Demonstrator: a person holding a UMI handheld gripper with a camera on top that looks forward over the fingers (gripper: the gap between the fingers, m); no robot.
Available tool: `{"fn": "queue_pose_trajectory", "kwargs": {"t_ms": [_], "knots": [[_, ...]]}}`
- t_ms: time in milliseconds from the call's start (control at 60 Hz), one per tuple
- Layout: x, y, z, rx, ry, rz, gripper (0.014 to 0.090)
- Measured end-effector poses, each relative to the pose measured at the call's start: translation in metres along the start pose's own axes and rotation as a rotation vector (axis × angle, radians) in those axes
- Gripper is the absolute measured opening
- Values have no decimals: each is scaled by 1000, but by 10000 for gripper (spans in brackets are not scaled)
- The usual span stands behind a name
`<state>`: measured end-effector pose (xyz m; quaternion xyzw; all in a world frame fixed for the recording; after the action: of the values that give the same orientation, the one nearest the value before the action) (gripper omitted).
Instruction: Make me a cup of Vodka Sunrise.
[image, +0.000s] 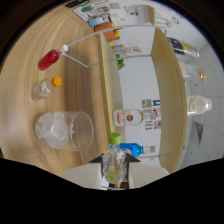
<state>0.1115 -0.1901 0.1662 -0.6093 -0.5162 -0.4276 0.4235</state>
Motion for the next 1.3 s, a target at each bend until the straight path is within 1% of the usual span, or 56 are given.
{"fn": "queue_pose_trajectory", "kwargs": {"t_ms": [117,183,233,333,450,500,567,633,683,767,817,867,917,1017,1167,1300], "knots": [[-4,2,0,-2,11,-194,354],[-2,-1,1,18,29,-285,354],[-3,-3,1,27,25,-331,354],[-5,-1,3,26,14,-361,355],[1,1,0,29,17,-290,356],[6,-1,-3,39,19,-216,355],[16,-7,-9,75,17,-58,359],[19,-17,-15,132,-32,179,359],[27,-19,-20,149,-52,366,357],[38,-22,-26,196,-69,652,358],[45,-21,-29,226,-65,814,361],[52,-21,-32,271,-70,970,361],[49,-17,-31,266,-102,1119,361],[39,-4,-26,245,-131,1335,359],[-1,15,-3,159,-166,1466,360],[-44,31,17,71,-195,1490,358]]}}
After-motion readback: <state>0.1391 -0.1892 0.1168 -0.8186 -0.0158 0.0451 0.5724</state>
